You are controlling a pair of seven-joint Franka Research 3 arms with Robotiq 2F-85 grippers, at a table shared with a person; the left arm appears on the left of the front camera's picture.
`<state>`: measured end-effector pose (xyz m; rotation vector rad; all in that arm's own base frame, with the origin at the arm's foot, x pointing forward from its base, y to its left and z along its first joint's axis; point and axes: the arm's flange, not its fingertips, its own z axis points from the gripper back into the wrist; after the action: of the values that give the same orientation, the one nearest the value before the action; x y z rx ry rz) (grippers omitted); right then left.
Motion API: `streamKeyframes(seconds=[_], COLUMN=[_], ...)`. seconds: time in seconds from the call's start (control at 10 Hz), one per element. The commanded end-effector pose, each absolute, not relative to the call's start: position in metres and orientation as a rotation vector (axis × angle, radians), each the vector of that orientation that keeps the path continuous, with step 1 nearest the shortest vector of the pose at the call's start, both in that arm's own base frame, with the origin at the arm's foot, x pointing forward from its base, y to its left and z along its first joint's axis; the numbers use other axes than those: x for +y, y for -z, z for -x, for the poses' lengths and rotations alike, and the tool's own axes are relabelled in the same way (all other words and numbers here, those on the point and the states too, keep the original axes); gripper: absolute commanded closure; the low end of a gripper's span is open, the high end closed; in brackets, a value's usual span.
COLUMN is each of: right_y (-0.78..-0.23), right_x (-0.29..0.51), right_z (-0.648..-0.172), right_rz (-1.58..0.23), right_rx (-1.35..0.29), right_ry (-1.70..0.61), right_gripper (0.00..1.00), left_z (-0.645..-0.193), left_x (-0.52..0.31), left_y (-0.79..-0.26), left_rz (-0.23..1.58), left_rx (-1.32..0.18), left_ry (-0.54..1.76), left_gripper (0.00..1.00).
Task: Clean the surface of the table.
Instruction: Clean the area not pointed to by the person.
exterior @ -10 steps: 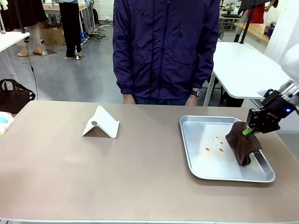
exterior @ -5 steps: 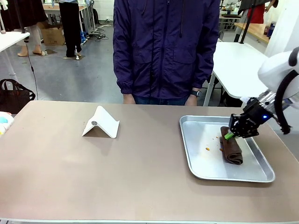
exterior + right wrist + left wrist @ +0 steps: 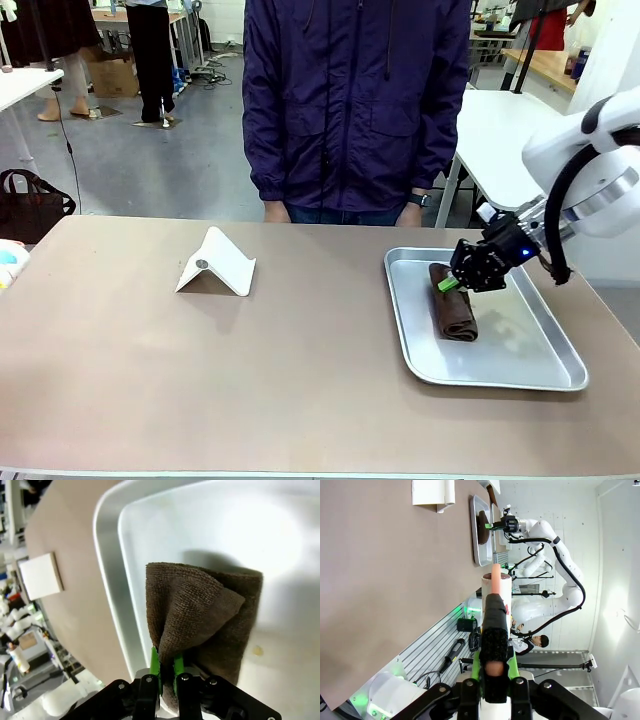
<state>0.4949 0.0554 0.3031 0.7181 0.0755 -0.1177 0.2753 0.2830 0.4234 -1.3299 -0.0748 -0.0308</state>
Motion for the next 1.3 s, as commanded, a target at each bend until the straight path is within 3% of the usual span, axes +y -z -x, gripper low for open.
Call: streamKeyframes(seconds=[0.0, 0.2, 0.5, 1.2], right_y=[-0.304, -0.307, -0.297, -0.283], right_x=[0.076, 0.091, 0.101, 0.057], right_z=[-0.499, -0.496, -0.489, -0.486], right_rz=[-0.751, -0.733, -0.552, -0.365], right_rx=[0.08, 0.081, 0.099, 0.064], right_ry=[0.04, -0.008, -0.103, 0.026], right_gripper=[0.89, 0.89, 0.89, 0.89], left_z=[-0.274, -0.274, -0.274, -0.274], left_x=[0.286, 0.286, 0.286, 0.286], left_y=[-0.429, -0.429, -0.429, -0.429], left_rz=[1.346, 1.346, 1.346, 1.346], left_rx=[-0.076, -0.076, -0.076, -0.076], left_ry=[0.029, 0.029, 0.029, 0.029], left_gripper=[0.9, 0.9, 0.9, 0.9])
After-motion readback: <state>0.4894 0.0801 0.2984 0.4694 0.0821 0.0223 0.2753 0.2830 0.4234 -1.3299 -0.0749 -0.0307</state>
